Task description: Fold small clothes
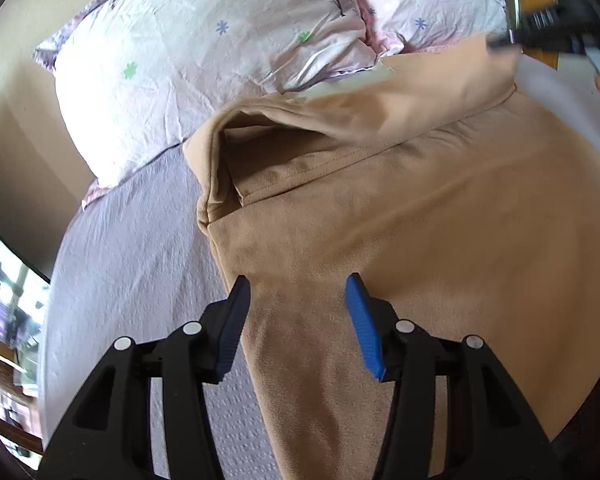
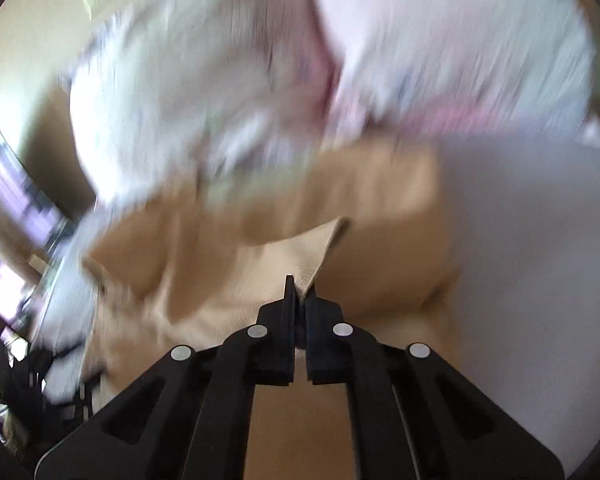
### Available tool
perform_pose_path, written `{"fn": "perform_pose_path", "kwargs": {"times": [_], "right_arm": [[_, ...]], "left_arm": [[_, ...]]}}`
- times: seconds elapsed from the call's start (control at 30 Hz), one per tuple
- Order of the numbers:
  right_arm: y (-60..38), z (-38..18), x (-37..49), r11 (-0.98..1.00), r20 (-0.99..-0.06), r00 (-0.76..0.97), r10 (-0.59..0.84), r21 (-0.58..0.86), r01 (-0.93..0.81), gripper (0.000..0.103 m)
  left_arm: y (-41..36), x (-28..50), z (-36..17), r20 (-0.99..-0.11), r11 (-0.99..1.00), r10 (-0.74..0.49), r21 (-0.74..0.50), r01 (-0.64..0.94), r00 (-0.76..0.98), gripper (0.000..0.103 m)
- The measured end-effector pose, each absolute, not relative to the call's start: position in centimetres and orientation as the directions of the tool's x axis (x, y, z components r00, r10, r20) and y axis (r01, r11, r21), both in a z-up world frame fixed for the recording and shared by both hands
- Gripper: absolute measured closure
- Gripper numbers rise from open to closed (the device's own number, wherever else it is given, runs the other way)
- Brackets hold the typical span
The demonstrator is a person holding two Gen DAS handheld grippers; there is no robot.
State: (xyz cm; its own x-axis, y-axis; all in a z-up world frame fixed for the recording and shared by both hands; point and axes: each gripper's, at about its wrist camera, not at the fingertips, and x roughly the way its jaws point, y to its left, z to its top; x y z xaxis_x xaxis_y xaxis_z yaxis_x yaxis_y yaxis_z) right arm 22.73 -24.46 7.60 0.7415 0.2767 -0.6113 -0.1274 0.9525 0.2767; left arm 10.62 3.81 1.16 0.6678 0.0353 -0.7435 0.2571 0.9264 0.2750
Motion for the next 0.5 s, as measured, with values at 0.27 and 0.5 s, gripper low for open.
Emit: {"fn": "perform_pose_path", "kwargs": {"times": [0.27,0.5], "right_arm": [[-27.8,5.6,26.3,0.956,-0.681,0.715,0.157,0.286,0.063,0.054],[-27.2,1.1,29.3,0.940,-0.774,0.573,0.270,0.341,0.017,0.029]], "left_arm": [[5.3,10.8,1.2,-0.760,0.955,-0.019,0.180,0.238,0.649,0.052],[6.1,10.6,1.4,-0.760,0.970,-0.032,0.132,0.203,0.649,0.046]]}}
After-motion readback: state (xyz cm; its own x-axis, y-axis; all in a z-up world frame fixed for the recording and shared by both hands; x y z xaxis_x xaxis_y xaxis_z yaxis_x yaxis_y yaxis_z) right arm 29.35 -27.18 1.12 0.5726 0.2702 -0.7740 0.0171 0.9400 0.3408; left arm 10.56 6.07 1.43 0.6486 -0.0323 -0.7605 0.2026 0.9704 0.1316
